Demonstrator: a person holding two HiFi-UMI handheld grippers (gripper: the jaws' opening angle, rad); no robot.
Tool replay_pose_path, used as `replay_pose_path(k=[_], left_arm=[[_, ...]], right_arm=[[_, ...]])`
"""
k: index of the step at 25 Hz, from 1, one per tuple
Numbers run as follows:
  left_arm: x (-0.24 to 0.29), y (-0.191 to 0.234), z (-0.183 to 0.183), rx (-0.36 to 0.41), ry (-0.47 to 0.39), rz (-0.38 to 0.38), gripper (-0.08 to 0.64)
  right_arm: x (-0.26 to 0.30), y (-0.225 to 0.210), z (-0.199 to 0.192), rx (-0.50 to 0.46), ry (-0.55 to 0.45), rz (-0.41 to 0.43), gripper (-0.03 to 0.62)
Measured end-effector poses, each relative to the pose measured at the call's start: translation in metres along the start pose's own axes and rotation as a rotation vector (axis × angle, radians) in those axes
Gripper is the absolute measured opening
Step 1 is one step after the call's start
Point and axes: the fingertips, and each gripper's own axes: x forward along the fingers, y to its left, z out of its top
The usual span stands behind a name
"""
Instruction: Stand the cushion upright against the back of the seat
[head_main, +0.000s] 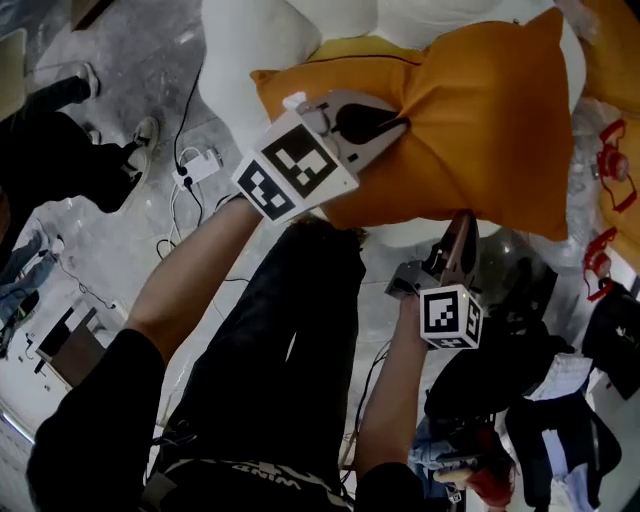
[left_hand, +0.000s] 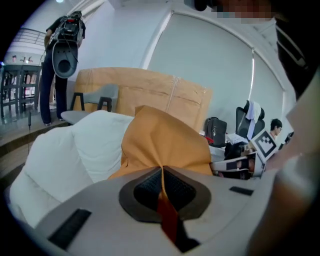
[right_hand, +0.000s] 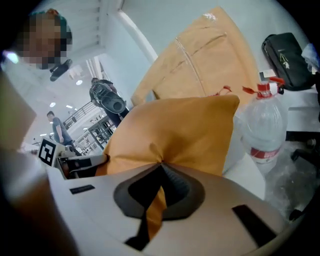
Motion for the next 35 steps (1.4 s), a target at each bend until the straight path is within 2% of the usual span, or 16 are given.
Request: replay_pose_path(k=[5,11,18,21,24,30,35], left_arm=[[-0.025,0.025,0.039,-0.009,-0.114,0.091,0.012],[-0.05,0.066,0.066,-0.046,-0.219,0.207,0.014],[-0.053,0.1,0.086,-0.061,-0.286,0.293,0.014],[-0.046,0.11,0.077,-0.098,-0.236,0.303,0.014],[-0.037,0.12,0.062,-0.125,-0.183,0.324,0.014],[-0.015,0.124,0.015,-0.172,-0.052,0.333,0.014],[-0.006,0.13,-0.011,-0.219,0.009,0.347,0.014]], right_arm=[[0.024,0.036,0.05,-0.104,-0.041,0.062,0.02],[0.063,0.088,0.112,-0.241,-0.099,0.169,0.02],[0.108,0.129,0.163,-0.323,-0.17,0.257,0.02],[0.124,0.131,0.16,-0.378,-0.152,0.265,0.02],[0.139,0.123,0.142,-0.411,-0.086,0.26,0.02],[0.155,0.101,0.101,-0.403,0.057,0.25,0.02],[0.159,0.095,0.079,-0.419,0.117,0.246,0.02]])
